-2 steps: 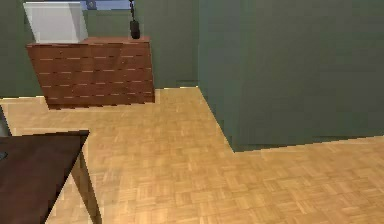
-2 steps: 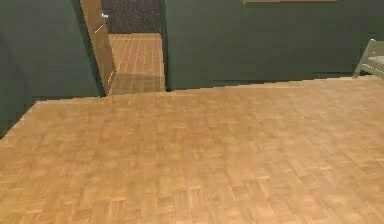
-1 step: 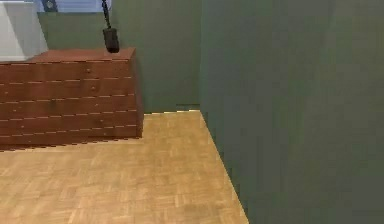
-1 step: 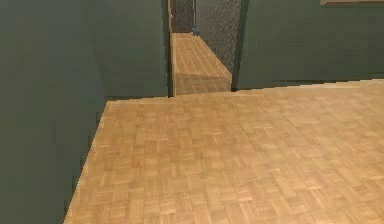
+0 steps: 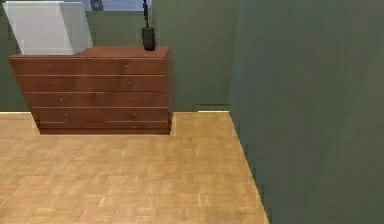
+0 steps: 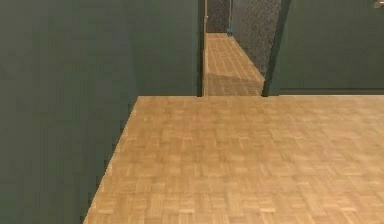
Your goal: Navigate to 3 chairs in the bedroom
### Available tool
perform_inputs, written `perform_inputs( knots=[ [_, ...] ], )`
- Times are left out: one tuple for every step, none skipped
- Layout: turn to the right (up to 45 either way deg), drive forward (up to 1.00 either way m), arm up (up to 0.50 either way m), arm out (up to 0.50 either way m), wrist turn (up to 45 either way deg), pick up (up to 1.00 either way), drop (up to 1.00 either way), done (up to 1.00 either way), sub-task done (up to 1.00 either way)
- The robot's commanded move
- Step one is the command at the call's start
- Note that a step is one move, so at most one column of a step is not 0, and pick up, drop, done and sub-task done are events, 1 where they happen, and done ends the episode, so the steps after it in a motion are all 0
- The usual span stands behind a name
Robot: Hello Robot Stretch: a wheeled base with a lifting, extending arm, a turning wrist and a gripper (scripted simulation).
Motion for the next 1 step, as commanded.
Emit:
perform_inputs(
  knots=[
    [0.0, 0.25, 0.0, 0.0, 0.0, 0.0, 0.0, 0.0, 0.0]
  ],
)
